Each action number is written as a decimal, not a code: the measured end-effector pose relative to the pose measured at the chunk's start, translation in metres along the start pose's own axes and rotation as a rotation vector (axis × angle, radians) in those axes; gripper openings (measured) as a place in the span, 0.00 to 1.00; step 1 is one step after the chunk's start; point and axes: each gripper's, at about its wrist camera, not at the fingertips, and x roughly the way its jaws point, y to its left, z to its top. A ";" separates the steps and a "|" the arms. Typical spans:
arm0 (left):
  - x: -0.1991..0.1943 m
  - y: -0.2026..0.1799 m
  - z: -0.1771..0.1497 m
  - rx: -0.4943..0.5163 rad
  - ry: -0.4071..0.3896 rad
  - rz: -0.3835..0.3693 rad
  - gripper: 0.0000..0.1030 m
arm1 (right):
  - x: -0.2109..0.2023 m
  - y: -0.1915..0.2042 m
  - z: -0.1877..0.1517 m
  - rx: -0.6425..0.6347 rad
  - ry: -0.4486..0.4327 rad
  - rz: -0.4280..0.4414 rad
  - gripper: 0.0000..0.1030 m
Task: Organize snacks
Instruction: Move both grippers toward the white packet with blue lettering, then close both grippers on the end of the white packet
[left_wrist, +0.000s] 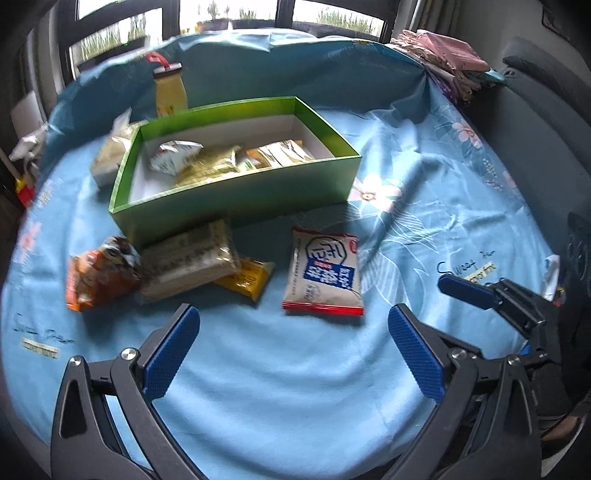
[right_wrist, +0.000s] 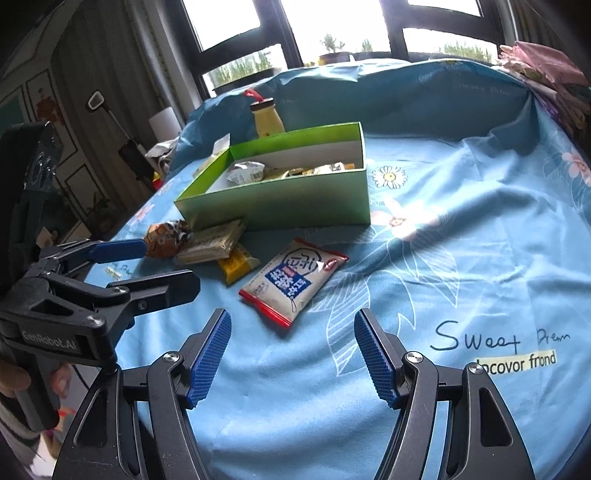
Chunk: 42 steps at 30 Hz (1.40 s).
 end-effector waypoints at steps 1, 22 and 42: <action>0.002 0.000 -0.001 -0.005 0.004 -0.016 0.99 | 0.002 0.001 -0.001 -0.003 0.005 -0.002 0.68; 0.047 0.004 0.004 -0.040 0.095 -0.302 0.89 | 0.043 0.003 -0.009 -0.037 0.067 0.071 0.68; 0.086 0.026 0.022 -0.108 0.183 -0.298 0.57 | 0.077 -0.003 0.005 -0.020 0.081 0.133 0.59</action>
